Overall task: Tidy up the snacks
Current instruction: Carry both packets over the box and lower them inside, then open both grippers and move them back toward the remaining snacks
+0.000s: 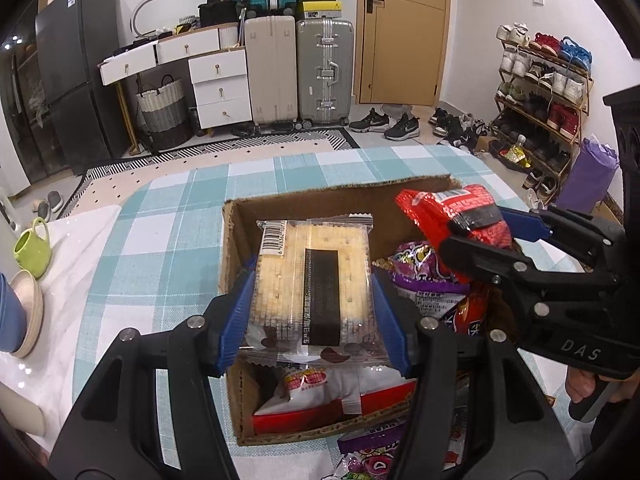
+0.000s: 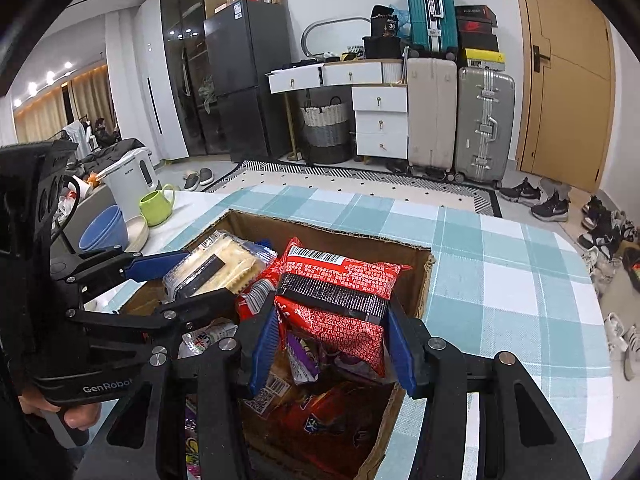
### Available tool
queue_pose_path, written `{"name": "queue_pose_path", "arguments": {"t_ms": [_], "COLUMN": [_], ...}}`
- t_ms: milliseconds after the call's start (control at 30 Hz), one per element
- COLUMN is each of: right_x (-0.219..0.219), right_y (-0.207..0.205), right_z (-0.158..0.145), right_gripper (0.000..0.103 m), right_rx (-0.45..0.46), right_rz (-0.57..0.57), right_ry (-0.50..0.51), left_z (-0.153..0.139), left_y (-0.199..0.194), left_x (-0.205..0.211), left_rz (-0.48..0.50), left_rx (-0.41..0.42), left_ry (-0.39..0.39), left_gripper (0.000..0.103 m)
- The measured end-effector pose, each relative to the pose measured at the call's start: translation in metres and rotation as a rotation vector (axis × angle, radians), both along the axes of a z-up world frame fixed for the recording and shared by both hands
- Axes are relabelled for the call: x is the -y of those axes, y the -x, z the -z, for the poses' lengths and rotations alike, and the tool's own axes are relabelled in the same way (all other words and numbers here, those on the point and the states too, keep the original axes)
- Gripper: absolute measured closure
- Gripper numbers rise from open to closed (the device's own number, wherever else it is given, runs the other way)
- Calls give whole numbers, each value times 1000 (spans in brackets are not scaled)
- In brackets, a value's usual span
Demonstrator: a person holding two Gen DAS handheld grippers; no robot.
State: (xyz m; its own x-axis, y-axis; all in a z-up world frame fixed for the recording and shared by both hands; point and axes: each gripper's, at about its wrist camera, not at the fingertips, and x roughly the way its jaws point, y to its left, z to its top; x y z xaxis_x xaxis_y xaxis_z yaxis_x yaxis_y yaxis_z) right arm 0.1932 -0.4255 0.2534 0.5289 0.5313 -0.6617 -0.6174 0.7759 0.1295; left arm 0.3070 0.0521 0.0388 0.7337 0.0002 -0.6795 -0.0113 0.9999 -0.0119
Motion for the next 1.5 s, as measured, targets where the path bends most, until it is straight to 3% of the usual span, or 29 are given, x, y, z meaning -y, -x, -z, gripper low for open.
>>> {"name": "queue_pose_path", "arguments": {"t_ms": [400, 533, 633, 700, 800, 933, 1000, 1500], "right_x": [1, 3, 7, 12, 22, 37, 45, 56], "right_y": [-4, 0, 6, 10, 19, 32, 40, 88], "right_z": [0, -6, -13, -19, -27, -32, -32, -21], "right_gripper": [53, 47, 35, 17, 1, 1, 1, 1], "right_rx": [-11, -1, 21, 28, 36, 24, 3, -61], "right_rz": [4, -4, 4, 7, 36, 68, 74, 59], "right_ry": [-22, -46, -57, -62, -74, -59, -50, 14], "left_z": [7, 6, 5, 4, -2, -11, -14, -11], "left_y": [-5, -2, 0, 1, 9, 26, 35, 111], "left_x": [6, 7, 6, 5, 1, 2, 4, -14], "left_rz": [-6, -7, 2, 2, 16, 22, 21, -52], "left_rx": [-9, -12, -13, -12, -1, 8, 11, 0], "left_ry": [-27, -31, -9, 11, 66, 53, 41, 54], "left_gripper": [47, 47, 44, 37, 24, 14, 0, 1]}}
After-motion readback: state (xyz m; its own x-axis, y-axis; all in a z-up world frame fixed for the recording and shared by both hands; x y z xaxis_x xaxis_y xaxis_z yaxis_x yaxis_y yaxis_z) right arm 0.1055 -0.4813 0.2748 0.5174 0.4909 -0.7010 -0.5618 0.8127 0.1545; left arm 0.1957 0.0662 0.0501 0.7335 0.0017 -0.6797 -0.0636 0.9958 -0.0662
